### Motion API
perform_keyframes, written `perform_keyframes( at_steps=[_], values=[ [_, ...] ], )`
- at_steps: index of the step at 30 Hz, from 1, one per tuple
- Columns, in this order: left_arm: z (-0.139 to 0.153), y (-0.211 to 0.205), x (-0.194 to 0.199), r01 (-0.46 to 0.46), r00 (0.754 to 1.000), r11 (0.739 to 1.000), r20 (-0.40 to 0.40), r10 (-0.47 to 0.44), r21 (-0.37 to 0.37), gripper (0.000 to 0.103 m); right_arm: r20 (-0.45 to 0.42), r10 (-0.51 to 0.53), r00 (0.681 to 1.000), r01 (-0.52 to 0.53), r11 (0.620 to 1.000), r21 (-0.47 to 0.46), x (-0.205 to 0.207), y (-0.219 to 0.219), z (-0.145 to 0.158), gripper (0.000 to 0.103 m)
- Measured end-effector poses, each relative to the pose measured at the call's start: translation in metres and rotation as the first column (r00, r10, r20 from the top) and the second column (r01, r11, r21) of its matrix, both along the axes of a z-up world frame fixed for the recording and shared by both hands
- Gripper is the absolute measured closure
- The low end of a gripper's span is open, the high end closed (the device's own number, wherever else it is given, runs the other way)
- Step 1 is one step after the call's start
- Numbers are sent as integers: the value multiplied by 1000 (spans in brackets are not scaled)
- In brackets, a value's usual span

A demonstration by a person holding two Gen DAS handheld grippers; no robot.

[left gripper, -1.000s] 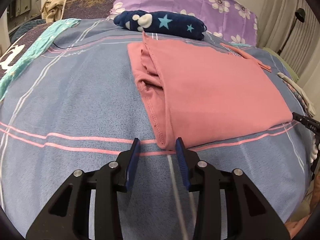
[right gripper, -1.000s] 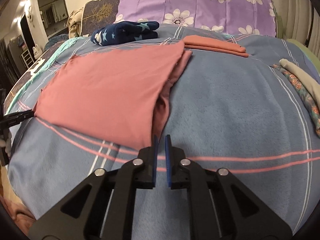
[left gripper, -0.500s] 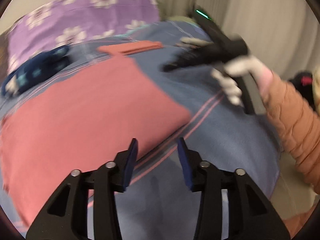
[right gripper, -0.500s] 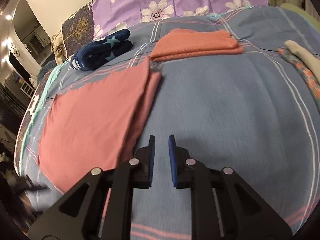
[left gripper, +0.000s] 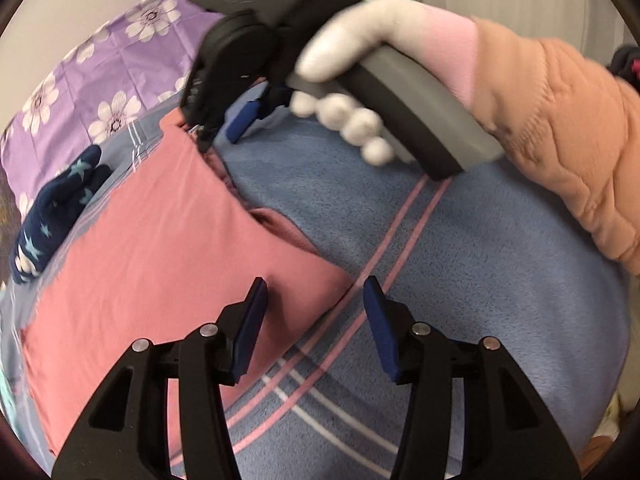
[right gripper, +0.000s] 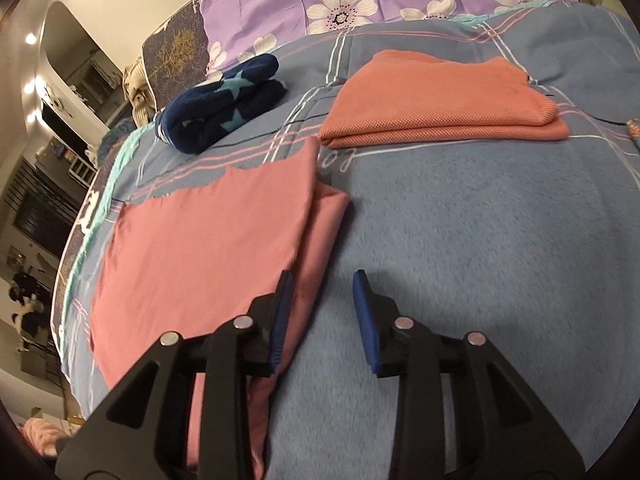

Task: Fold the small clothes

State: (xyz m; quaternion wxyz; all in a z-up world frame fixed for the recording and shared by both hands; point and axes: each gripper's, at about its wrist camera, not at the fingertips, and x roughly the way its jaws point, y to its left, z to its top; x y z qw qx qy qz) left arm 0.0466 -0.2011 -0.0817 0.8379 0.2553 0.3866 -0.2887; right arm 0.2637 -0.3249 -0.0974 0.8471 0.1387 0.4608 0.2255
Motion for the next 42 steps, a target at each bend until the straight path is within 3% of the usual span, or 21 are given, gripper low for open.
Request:
perform_keyframes(
  at_steps=[2,4,6,8,9,11,13,15,20,23,25,28,30,32,35,37,39,41,42],
  values=[
    [-2,-3,2,8,1000,1000,-5,-8,5,53,-1,-5,1000,5,1000,3,9,2,0,70],
    [-4,-4,6,8,1000,1000,-22,-8,-2,62,-1,-7,1000,7,1000,1,15,4,1,70],
    [-4,-6,8,7,999,1000,-37,-8,-12,85,-2,-3,1000,3,1000,-2,23,9,1,71],
    [-4,-5,12,14,998,999,-53,-16,-33,96,-7,7,1000,-7,1000,-5,30,14,0,93],
    [-4,-4,13,19,998,999,-65,-22,-43,97,4,14,1000,-14,1000,-9,32,18,3,99],
    [0,3,14,30,994,996,-100,-39,-88,99,62,11,998,-10,1000,-15,24,21,16,100],
    [7,10,14,46,991,991,-122,-62,-129,99,118,7,993,-9,1000,23,18,19,34,100],
    [11,11,13,70,988,987,-125,-88,-144,99,122,-12,992,14,1000,-15,22,20,37,100],
    [-7,7,12,71,984,989,-153,-90,-126,98,60,4,998,1,996,-85,41,29,2,100],
    [-5,7,8,82,983,987,-152,-104,-141,96,65,-20,998,22,999,-24,39,19,-6,100],
    [-2,8,6,98,980,982,-157,-124,-161,92,66,-78,995,80,996,-35,34,9,-2,95],
    [4,15,5,105,972,970,-183,-147,-221,88,114,-121,986,134,985,-110,9,1,16,92],
    [14,22,-3,129,957,946,-211,-196,-297,85,131,-67,989,77,994,-74,-17,-1,24,92],
    [17,28,-14,141,953,939,-216,-215,-313,84,139,27,990,-22,999,-40,-55,5,29,92],
    [15,45,-24,111,964,954,-205,-172,-279,81,136,147,980,-145,989,-26,-100,22,24,92],
    [17,67,-26,60,975,960,-191,-115,-272,74,99,200,975,-198,980,-32,-128,34,7,91],
    [18,93,-29,-9,984,965,-174,-38,-263,70,60,208,976,-197,969,-147,-148,47,-18,87],
    [20,120,-29,-85,984,958,-175,37,-274,70,150,195,969,-164,967,-197,-164,50,-23,87],
    [22,137,-28,-130,981,950,-178,81,-284,69,149,178,973,-143,966,-216,-167,52,-18,87]
  ],
)
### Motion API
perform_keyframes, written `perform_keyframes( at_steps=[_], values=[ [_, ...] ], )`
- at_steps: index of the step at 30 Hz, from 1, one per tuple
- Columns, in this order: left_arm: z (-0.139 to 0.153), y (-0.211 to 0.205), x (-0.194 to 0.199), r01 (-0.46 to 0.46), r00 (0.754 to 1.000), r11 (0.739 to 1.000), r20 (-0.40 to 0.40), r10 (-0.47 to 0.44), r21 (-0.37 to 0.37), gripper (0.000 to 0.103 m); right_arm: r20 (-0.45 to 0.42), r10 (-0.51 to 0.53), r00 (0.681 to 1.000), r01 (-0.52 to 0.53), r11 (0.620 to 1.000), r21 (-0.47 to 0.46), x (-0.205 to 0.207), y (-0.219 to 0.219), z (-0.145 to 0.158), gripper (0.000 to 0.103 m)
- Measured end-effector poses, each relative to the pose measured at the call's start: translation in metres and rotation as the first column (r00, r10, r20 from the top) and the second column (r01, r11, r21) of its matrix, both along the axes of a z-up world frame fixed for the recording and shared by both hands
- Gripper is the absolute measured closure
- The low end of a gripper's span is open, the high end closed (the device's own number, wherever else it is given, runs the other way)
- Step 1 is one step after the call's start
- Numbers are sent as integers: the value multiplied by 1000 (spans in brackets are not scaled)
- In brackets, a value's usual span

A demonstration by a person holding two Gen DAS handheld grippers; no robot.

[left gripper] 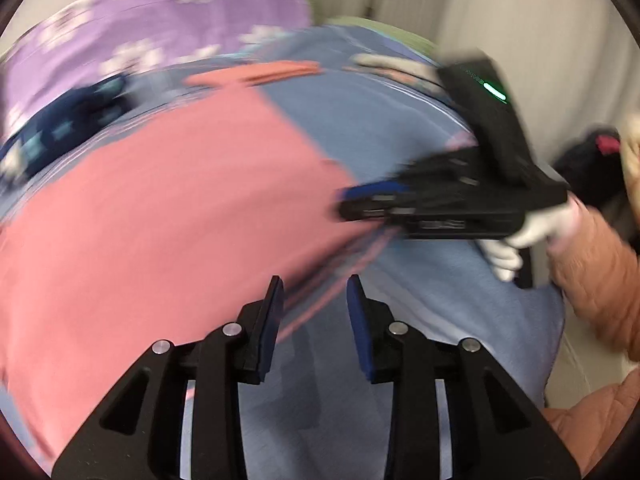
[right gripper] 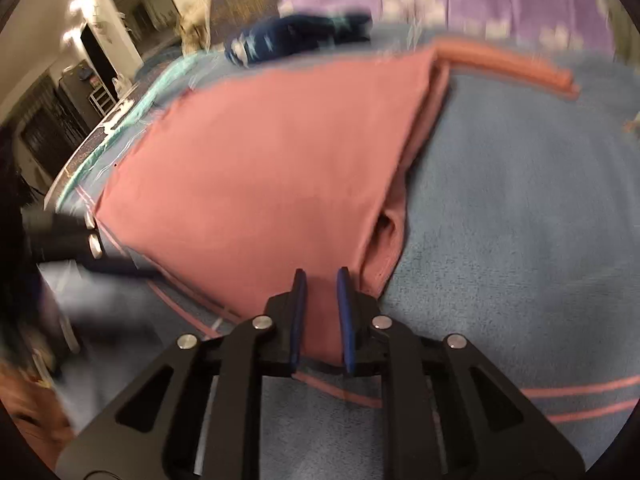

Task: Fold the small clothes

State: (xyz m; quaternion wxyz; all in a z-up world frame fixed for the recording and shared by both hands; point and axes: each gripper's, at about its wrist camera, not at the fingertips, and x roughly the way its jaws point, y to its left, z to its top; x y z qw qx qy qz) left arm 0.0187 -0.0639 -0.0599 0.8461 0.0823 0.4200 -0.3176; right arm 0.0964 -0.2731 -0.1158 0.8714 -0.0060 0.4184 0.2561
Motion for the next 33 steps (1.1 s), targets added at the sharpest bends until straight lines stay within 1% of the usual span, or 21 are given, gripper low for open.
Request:
perform_keyframes(
  at_steps=[1,2,3,4,5,7,9,11,12,13,14,16,19,22,24,27,28,30,33],
  values=[
    [2,16,-2,-47,999,999,0,47,-10,69,-3,-21,1000,21,1000,-2,-1,1,5,86],
    [5,38,-2,-110,994,994,3,110,-24,65,-1,-33,999,33,999,-3,-3,2,11,85],
    [7,55,-3,-161,987,986,9,161,-37,61,30,-28,999,28,1000,-11,-7,7,21,84],
    [10,73,-8,-212,977,976,17,213,-51,61,57,-13,998,15,1000,-28,-11,12,28,84],
    [11,98,-5,-282,959,957,25,284,-69,61,72,-2,997,5,999,-39,-12,16,33,83],
    [14,135,-12,-381,922,919,27,386,-97,61,101,38,994,-32,998,-60,-16,31,45,76],
    [13,180,-22,-494,866,859,8,500,-137,61,114,77,991,-69,995,-69,-21,49,53,74],
    [11,212,-25,-558,825,813,-8,565,-167,61,116,98,988,-89,992,-85,-20,66,56,74],
    [9,226,-31,-579,809,796,-8,588,-177,61,117,110,987,-99,991,-95,-18,74,58,74],
    [9,236,-25,-590,800,786,-5,600,-182,61,116,121,986,-109,989,-102,-15,82,59,74],
    [8,244,-29,-596,795,781,-2,606,-186,61,113,135,984,-123,987,-106,-12,94,62,74],
    [4,255,-25,-603,789,774,-1,614,-194,61,105,163,981,-152,983,-104,-5,119,70,74],
    [-6,273,-13,-594,798,777,-30,602,-210,65,87,217,972,-208,974,-93,10,160,83,74],
    [-23,284,9,-578,814,782,-93,573,-235,67,70,260,963,-253,962,-99,28,207,96,74],
    [-28,285,18,-562,826,786,-122,551,-258,67,51,282,958,-275,955,-114,44,245,102,74],
    [-34,288,34,-509,860,789,-167,482,-343,67,24,299,954,-293,946,-139,65,287,103,74],
    [-36,288,40,-502,865,788,-177,470,-358,67,14,304,952,-299,942,-152,73,302,102,74],
    [-42,291,51,-511,860,780,-204,469,-361,67,-10,309,951,-306,936,-174,90,333,97,74],
    [-47,295,52,-506,863,764,-220,455,-400,67,-37,308,951,-309,930,-197,112,372,89,74]
  ],
)
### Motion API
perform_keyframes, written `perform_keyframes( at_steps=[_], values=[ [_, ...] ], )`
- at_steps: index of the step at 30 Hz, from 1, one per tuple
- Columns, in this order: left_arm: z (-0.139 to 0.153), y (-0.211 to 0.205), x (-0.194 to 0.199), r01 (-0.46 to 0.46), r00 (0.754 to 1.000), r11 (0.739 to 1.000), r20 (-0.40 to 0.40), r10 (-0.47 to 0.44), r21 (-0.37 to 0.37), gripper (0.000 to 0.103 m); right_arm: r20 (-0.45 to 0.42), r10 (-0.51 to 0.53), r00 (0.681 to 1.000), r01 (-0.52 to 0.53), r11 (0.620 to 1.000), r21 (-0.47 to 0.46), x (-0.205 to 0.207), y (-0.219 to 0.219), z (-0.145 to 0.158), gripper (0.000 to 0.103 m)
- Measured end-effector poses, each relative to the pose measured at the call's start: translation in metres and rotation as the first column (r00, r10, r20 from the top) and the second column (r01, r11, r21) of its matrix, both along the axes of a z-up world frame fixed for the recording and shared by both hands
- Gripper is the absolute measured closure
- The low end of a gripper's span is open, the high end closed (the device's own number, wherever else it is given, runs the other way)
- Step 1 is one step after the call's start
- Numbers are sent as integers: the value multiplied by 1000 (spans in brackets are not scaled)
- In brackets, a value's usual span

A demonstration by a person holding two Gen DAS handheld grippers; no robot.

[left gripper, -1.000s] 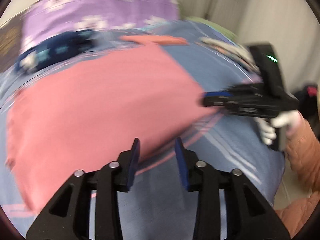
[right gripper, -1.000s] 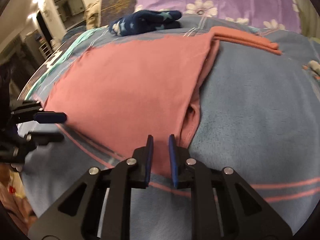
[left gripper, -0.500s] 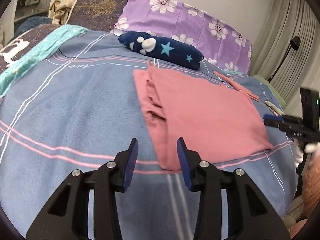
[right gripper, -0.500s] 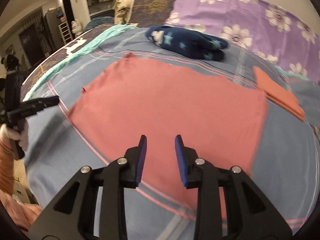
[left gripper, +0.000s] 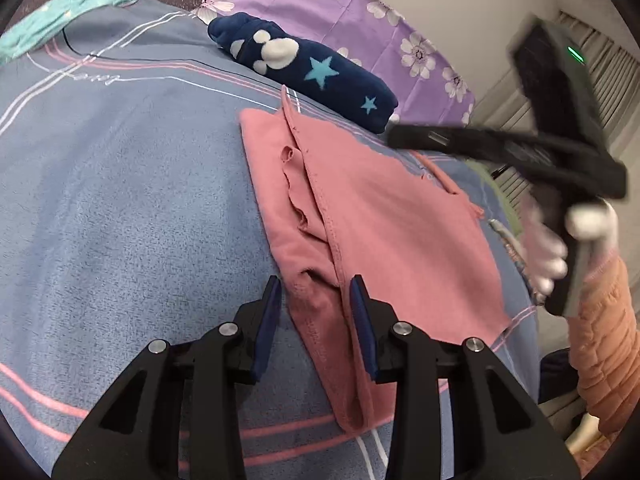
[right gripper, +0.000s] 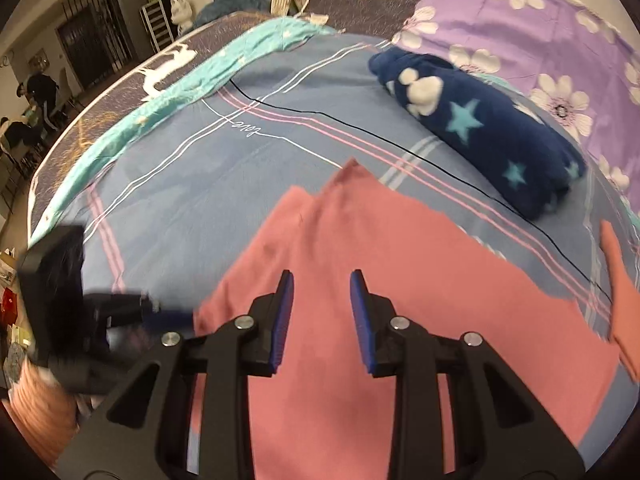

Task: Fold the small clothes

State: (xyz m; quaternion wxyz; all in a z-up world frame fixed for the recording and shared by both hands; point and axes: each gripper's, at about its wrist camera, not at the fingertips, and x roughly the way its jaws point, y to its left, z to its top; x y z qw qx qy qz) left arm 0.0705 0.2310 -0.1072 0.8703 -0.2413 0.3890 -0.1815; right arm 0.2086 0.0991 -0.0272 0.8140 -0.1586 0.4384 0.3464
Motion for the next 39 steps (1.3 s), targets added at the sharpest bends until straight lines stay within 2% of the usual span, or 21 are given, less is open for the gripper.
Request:
perform_keyframes(
  at_steps=[4,9,10,11,12,13,16,18,21,23,26,31,34,36,39],
  values=[
    [-5,5,0,-3,1000,999,2,3,-51,67,21,8,1000,-7,998,-60,19,45,-14,74],
    [-7,6,1,0,1000,998,2,1,-61,67,-4,9,1000,-10,992,-129,34,84,-41,70],
    [-7,5,2,0,1000,998,2,0,-56,67,2,10,1000,-10,989,-145,35,87,-45,72],
    [-7,5,2,-2,1000,999,4,2,-54,68,13,12,1000,-9,984,-176,35,91,-51,81],
    [-7,4,1,-5,1000,999,5,5,-46,88,26,8,1000,-3,978,-209,37,95,-58,100],
    [-8,1,3,8,1000,999,-1,-8,-41,100,33,1,999,6,977,-214,39,98,-61,101],
    [-6,-2,0,21,1000,999,17,-20,-29,100,69,-17,997,30,982,-186,45,102,-58,102],
    [-7,3,-2,-6,1000,999,14,7,-42,100,49,-18,999,26,987,-158,49,100,-56,102],
    [-11,18,-4,-40,999,993,8,41,-112,100,60,0,998,6,996,-91,46,89,-42,101],
    [-13,23,-6,-44,999,988,14,46,-151,99,87,-23,996,27,999,-39,40,72,-24,96],
    [-10,23,-6,-37,999,987,27,42,-154,99,117,-10,993,8,1000,18,14,34,3,89],
    [-6,23,-13,-38,998,986,45,46,-162,99,181,80,980,-78,997,-18,-65,-19,2,68],
    [-8,22,-13,-45,998,988,27,50,-150,98,196,109,974,-107,994,-20,-115,-40,-12,66],
    [-9,22,-11,-52,998,988,17,55,-144,97,185,145,972,-135,989,-64,-148,-43,-27,66],
    [-10,23,-9,-69,997,989,7,71,-131,95,232,234,944,-200,967,-160,-192,-35,-47,67]
  ],
)
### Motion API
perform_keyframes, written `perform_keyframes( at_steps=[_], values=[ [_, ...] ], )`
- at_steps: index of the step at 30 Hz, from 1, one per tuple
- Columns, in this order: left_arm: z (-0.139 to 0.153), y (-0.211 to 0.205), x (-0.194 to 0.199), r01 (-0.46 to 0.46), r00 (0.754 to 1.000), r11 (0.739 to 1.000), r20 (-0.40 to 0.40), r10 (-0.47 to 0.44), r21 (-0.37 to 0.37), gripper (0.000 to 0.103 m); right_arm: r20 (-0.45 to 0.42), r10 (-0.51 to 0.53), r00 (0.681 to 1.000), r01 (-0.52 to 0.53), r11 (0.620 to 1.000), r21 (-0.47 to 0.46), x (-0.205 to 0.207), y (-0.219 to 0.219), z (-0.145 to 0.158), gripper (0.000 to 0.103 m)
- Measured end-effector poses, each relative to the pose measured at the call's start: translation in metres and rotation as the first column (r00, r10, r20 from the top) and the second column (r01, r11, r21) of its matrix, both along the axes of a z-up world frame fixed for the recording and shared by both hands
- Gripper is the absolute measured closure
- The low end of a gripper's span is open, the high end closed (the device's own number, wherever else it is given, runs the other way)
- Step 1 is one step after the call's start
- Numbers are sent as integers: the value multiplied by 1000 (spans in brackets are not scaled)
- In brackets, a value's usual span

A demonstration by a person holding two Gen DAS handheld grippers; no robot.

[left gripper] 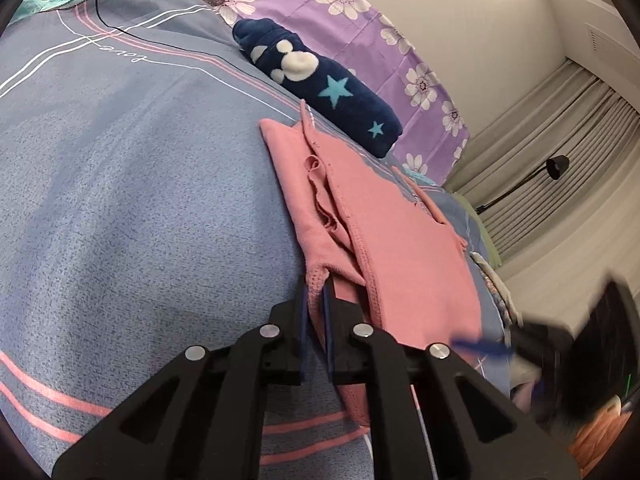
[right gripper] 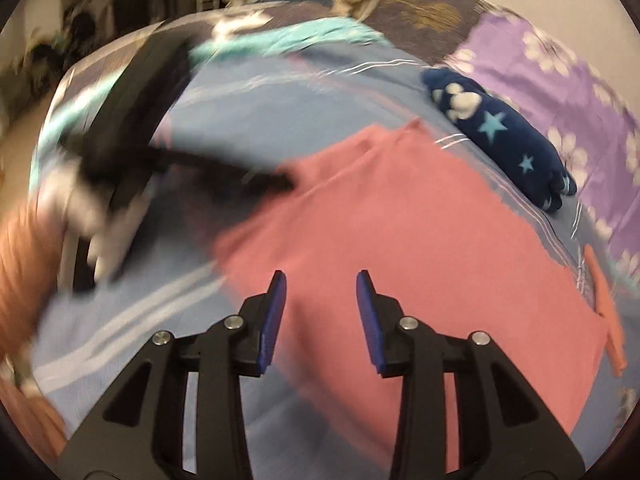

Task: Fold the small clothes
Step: 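Grasp the shirt edge with the right gripper while the left gripper holds its edge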

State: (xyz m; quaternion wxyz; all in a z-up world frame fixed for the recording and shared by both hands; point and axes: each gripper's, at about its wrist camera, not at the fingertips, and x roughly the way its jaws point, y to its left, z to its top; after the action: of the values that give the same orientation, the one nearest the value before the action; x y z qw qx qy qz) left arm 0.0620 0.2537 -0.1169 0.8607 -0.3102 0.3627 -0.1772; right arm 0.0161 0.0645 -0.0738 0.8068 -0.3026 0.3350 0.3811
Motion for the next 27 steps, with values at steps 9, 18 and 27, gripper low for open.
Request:
perform_keyframes(
  at_steps=[9,18,27],
  values=[
    [10,19,-40,-94,995,995,32,95,-29,95,-24,-12,1000,12,1000,21,-1,20,-15,64],
    [15,4,-26,-36,999,996,-30,38,84,64,122,3,993,20,983,-184,-16,39,-25,56],
    [21,-19,60,52,995,984,-96,-35,172,43,96,-89,991,104,980,-169,-2,26,-32,56]
  ],
)
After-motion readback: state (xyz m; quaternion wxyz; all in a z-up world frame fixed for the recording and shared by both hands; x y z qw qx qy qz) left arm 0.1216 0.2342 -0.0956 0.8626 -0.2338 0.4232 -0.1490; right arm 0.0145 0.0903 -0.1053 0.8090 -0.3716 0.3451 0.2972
